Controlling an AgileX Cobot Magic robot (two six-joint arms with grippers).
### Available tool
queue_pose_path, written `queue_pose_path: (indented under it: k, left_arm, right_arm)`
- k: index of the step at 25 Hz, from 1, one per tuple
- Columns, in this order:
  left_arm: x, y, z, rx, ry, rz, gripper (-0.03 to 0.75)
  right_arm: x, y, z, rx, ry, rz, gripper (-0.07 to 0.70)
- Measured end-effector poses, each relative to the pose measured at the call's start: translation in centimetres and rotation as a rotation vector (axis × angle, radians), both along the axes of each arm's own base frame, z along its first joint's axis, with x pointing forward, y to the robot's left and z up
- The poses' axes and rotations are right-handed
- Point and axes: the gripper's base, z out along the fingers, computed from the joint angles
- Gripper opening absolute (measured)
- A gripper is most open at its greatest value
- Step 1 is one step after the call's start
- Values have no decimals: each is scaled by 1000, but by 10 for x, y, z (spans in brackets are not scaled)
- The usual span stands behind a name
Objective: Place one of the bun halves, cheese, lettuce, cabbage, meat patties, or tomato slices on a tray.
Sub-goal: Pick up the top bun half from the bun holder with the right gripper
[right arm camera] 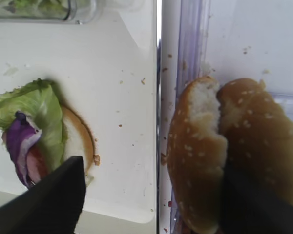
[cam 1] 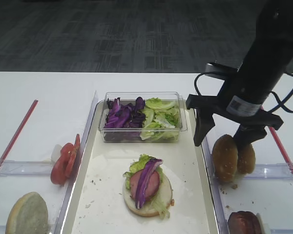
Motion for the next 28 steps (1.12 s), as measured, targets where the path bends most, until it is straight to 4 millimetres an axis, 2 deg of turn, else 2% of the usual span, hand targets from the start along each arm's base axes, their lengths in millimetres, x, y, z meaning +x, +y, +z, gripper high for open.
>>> queue_pose_path:
  k: [6,13,21,23,28]
  left_arm:
    - [0,0,0,0,0,0,421]
    - [0,0,0,0,0,0,421]
    - [0,0,0,0,0,0,421]
    - [0,0,0,0,0,0,421]
    - [0,0,0,0,0,0,421]
  right_arm:
    - [1,1,-3,0,1,-2,538]
    - [1,16,-16,-16,19,43,538]
    - [3,13,-21,-75,2,50,535]
    - [3,13,-21,-82,1,51,517]
    - [3,11,-21,-98,-3,58,401]
